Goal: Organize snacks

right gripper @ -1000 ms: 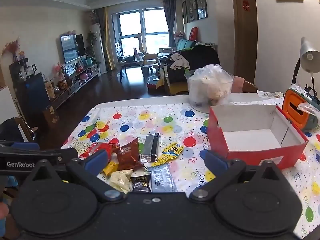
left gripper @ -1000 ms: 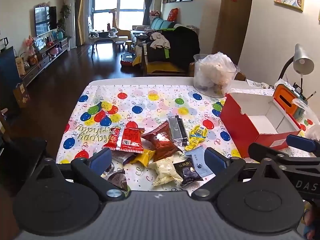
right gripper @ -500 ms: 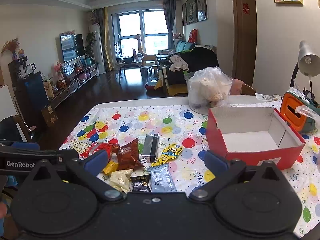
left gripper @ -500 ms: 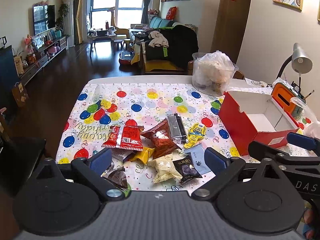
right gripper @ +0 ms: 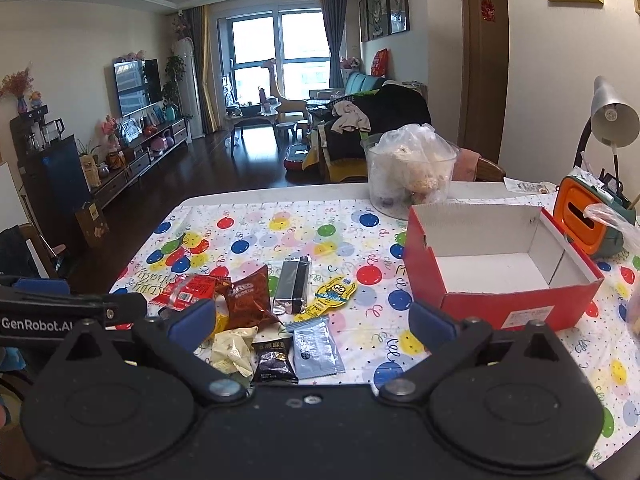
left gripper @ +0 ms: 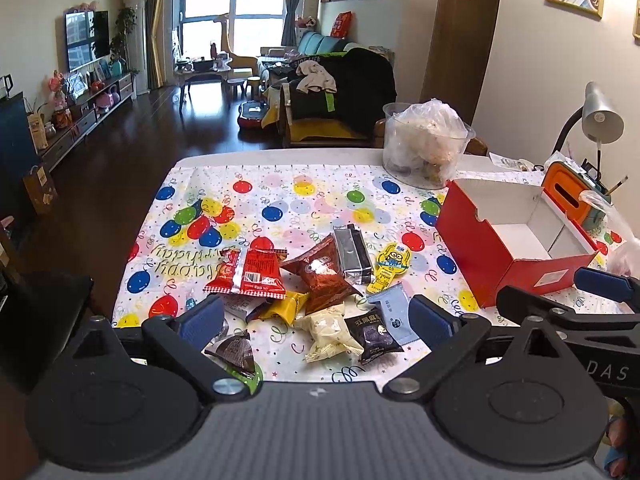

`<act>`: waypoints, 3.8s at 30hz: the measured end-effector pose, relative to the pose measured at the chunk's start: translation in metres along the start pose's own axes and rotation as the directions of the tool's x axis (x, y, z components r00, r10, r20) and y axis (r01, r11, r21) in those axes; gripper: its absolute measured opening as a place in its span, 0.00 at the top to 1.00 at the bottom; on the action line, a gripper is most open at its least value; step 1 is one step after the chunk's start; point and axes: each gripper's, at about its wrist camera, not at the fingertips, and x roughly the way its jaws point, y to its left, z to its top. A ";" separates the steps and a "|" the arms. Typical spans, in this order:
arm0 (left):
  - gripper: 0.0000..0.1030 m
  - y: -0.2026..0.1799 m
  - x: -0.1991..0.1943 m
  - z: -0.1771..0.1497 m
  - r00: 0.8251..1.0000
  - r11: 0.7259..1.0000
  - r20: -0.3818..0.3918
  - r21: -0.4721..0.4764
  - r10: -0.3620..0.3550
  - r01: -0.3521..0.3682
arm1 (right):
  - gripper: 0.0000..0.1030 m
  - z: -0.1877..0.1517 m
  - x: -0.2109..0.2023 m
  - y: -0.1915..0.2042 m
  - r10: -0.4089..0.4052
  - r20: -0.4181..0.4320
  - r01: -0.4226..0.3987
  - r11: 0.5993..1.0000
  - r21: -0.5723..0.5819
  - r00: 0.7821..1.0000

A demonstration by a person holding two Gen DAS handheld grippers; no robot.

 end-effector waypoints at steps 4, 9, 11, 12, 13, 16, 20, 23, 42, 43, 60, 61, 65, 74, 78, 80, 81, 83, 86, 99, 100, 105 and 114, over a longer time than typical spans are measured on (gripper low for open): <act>0.03 0.000 -0.002 0.001 1.000 1.000 0.005 0.002 -0.005 0.005 | 0.00 0.000 -0.002 0.000 -0.003 0.008 0.003 1.000 0.003 1.000; 0.03 -0.001 -0.002 0.001 1.000 1.000 0.005 0.002 -0.005 0.005 | 0.00 0.000 -0.003 0.000 -0.013 0.012 0.013 1.000 0.005 1.000; 0.03 0.000 -0.002 0.001 1.000 1.000 0.006 0.002 -0.003 0.003 | 0.00 0.001 -0.004 0.000 -0.014 0.010 0.014 1.000 0.005 1.000; 0.03 0.000 -0.003 0.001 1.000 1.000 0.008 0.001 -0.002 0.002 | 0.00 0.001 -0.004 0.000 -0.014 0.012 0.014 1.000 0.004 1.000; 0.03 0.000 -0.003 0.001 1.000 1.000 0.010 -0.001 -0.005 0.005 | 0.00 0.001 -0.003 0.000 -0.017 0.012 0.017 1.000 0.004 1.000; 0.03 -0.001 -0.005 0.003 1.000 1.000 0.014 0.001 -0.008 0.008 | 0.00 0.000 -0.004 0.000 -0.020 0.010 0.020 1.000 0.007 1.000; 0.03 -0.001 -0.004 0.004 1.000 1.000 0.014 0.000 -0.009 0.009 | 0.00 0.000 -0.004 0.001 -0.017 0.014 0.017 1.000 0.003 1.000; 0.03 -0.001 -0.004 0.004 1.000 1.000 0.015 0.002 -0.010 0.010 | 0.00 0.000 -0.004 0.001 -0.016 0.017 0.016 1.000 0.000 1.000; 0.03 0.009 0.012 0.012 1.000 1.000 -0.007 -0.013 -0.013 0.013 | 0.01 0.008 0.017 0.007 0.029 -0.015 -0.030 0.999 -0.027 0.999; 0.03 0.010 0.014 0.012 1.000 1.000 -0.013 -0.015 -0.012 0.012 | 0.01 0.009 0.021 0.007 0.032 -0.022 -0.033 0.999 -0.027 0.999; 0.04 0.057 0.090 -0.021 0.967 0.996 -0.248 -0.048 0.057 -0.071 | 0.15 -0.032 0.113 0.013 0.066 -0.270 -0.114 0.979 -0.168 0.961; 0.04 0.059 0.093 -0.021 0.966 0.996 -0.253 -0.062 0.044 -0.062 | 0.16 -0.034 0.117 0.013 0.056 -0.273 -0.109 0.977 -0.184 0.960; 0.04 0.054 0.107 -0.012 0.966 0.997 -0.258 -0.070 0.018 -0.038 | 0.24 -0.040 0.139 0.015 0.041 -0.300 -0.111 0.969 -0.222 0.953; 0.10 0.030 0.161 -0.002 0.934 0.997 -0.354 -0.069 -0.050 0.027 | 0.37 -0.043 0.167 0.026 0.094 -0.341 -0.192 0.944 -0.267 0.935; 0.11 0.022 0.179 0.001 0.918 0.996 -0.389 -0.078 -0.077 0.051 | 0.42 -0.044 0.176 0.030 0.109 -0.358 -0.214 0.939 -0.268 0.927; 0.11 0.018 0.189 0.002 0.906 0.996 -0.415 -0.076 -0.078 0.051 | 0.47 -0.045 0.180 0.032 0.115 -0.368 -0.223 0.938 -0.266 0.923; 0.14 0.017 0.193 0.003 0.901 0.996 -0.427 -0.076 -0.074 0.046 | 0.49 -0.046 0.183 0.034 0.116 -0.374 -0.226 0.937 -0.266 0.920; 0.18 0.016 0.200 0.002 0.890 0.996 -0.449 -0.081 -0.079 0.048 | 0.51 -0.046 0.187 0.035 0.122 -0.384 -0.233 0.938 -0.256 0.915; 0.24 0.013 0.209 0.000 0.878 0.998 -0.475 -0.066 -0.053 0.025 | 0.52 -0.046 0.193 0.036 0.124 -0.399 -0.235 0.941 -0.243 0.909; 0.61 0.015 0.214 -0.004 0.865 0.993 -0.493 -0.113 -0.095 0.045 | 0.70 -0.048 0.200 0.037 0.141 -0.420 -0.247 0.946 -0.211 0.896; 0.62 0.016 0.213 -0.005 0.864 0.991 -0.494 -0.124 -0.102 0.046 | 0.70 -0.048 0.199 0.036 0.144 -0.419 -0.248 0.947 -0.205 0.896; 0.67 0.023 0.205 -0.009 0.866 0.989 -0.490 -0.146 -0.101 0.032 | 0.72 -0.049 0.193 0.034 0.155 -0.413 -0.247 0.952 -0.179 0.897; 0.69 0.035 0.184 -0.018 0.871 0.984 -0.480 -0.174 -0.104 0.022 | 0.73 -0.045 0.168 0.029 0.180 -0.389 -0.244 0.962 -0.121 0.903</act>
